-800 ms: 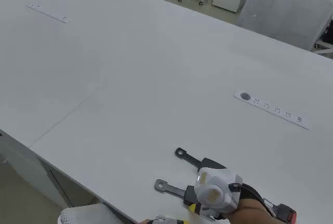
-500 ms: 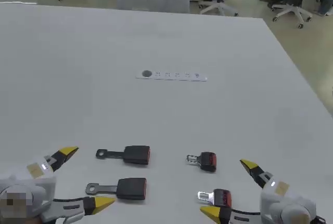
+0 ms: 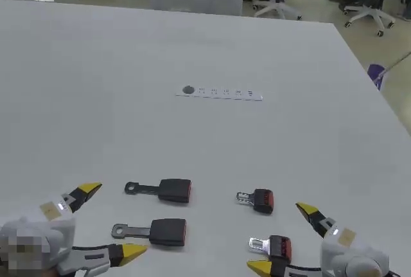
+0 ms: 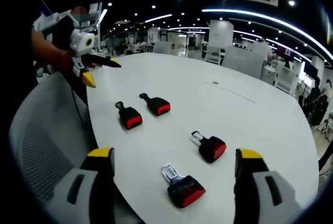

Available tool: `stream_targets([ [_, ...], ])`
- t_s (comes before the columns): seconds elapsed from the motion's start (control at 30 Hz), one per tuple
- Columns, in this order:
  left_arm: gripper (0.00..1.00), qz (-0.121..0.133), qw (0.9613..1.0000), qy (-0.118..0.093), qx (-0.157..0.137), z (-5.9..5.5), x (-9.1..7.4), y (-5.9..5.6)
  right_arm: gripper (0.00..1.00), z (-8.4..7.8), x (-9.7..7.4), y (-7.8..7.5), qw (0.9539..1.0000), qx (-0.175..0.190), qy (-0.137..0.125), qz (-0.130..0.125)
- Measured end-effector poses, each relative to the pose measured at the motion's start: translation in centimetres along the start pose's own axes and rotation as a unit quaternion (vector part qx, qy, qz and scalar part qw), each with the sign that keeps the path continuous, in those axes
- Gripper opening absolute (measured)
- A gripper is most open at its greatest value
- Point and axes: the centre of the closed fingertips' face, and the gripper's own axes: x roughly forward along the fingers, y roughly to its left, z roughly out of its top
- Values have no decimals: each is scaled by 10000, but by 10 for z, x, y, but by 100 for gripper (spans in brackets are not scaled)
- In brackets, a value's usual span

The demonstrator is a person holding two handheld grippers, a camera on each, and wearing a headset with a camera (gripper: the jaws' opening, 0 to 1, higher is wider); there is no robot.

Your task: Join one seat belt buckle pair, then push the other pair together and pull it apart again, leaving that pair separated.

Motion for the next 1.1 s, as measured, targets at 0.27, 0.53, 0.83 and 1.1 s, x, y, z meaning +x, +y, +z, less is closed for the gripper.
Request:
stream_targets([
  [0.27,95,24,10000,-2,-27,-1,0,1,97,-2,0,1,10000,21,16,16],
  [0.53,95,36,10000,-21,-63,-4,0,3,97,1,3,3,10000,15,-11,43],
  [0.83,95,60,9999,-21,-90,-5,-1,3,97,1,0,3,10000,54,-14,30],
  [1.1,95,62,9999,-41,-140,-4,-2,3,97,4,0,2,9999,117,-86,1],
])
